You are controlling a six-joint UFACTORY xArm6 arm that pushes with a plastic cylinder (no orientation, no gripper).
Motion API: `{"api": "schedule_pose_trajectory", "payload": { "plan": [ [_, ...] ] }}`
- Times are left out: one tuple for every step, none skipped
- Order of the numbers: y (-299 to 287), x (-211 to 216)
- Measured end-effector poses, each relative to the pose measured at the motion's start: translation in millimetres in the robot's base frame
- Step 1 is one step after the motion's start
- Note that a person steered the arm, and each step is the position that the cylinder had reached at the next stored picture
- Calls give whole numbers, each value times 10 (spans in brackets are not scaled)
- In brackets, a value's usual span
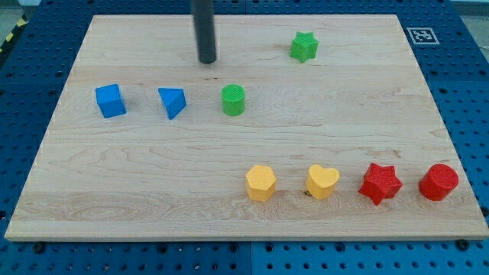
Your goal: Push the green circle to the right
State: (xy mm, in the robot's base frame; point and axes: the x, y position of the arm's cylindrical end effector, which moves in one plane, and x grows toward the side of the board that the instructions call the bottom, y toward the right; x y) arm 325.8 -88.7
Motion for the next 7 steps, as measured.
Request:
{"api": "schedule_pose_trajectory", "payload": {
  "plan": [
    [-104,280],
    [-26,457],
    [35,609],
    [218,728],
    [463,837],
    [809,972],
    [1055,1154]
  ]
}}
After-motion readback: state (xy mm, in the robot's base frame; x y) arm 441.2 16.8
